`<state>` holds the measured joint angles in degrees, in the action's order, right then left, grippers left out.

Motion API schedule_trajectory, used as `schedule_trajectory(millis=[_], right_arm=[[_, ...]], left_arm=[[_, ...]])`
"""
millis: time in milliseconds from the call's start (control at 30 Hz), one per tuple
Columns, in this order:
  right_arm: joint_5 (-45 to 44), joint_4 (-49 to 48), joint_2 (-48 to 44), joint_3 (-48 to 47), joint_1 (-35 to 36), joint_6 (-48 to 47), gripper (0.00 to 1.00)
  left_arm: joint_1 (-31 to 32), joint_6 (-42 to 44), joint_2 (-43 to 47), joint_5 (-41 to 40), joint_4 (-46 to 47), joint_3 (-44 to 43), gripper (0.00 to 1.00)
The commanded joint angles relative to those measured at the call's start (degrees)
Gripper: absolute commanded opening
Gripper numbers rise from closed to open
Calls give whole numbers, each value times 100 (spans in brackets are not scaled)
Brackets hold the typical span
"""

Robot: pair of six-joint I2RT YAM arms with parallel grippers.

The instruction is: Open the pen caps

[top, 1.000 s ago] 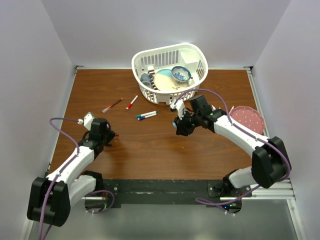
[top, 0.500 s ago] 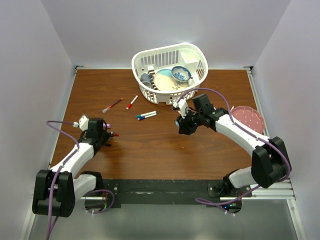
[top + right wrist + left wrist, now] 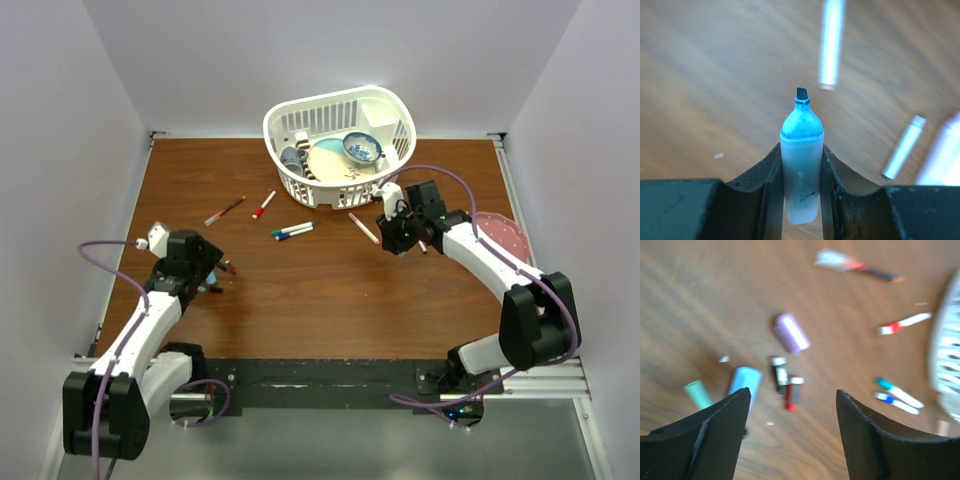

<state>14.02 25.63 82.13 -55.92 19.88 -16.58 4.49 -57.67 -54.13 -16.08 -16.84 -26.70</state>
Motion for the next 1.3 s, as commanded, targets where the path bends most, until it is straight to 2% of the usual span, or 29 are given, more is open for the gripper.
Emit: schedule_trajectory(millis=[0,67,167,200,300,367,467,700,900,1033,1167,1267], right_arm=[[-1391,-357,338,-138,-265,313,5],[-1647,-339,583,-182,-344,261,6],[-1982,-260,848,-279,-511,199,8],[-1991,-216,988,-322,-633,199,9],[-2017,-128,1051,-402,-801,138,14],[-2070,-146,1033,-393,-854,102,18],[-2166,-181,1051,-402,-951,50,19],[-2193,-172,1349,-577,-1100,-21,22],[-2290,-181,1525,-648,-1109,-21,39],[-2369,-190,1596,-683,-1126,-38,42],[-2413,-172,1325,-710,-1118,-126,43],[-1818,-15,921,-657,-1118,-563,45]], left_arm=[[-54,317,429,375,-39,-581,79],[-54,824,482,701,189,-704,85],[-54,1825,649,1789,856,-766,89],[-54,2099,728,2471,1041,-767,90],[-54,2996,816,3222,1288,-959,91],[-45,3601,825,3146,1087,-1091,92],[-45,3903,860,2646,999,-944,93],[-45,3895,939,2759,1174,-811,93],[-45,3886,1027,2759,1174,-802,93],[-45,3886,1053,2759,1166,-802,93],[-45,3895,1062,2724,1157,-802,93],[-45,3895,1045,2724,1157,-802,93]])
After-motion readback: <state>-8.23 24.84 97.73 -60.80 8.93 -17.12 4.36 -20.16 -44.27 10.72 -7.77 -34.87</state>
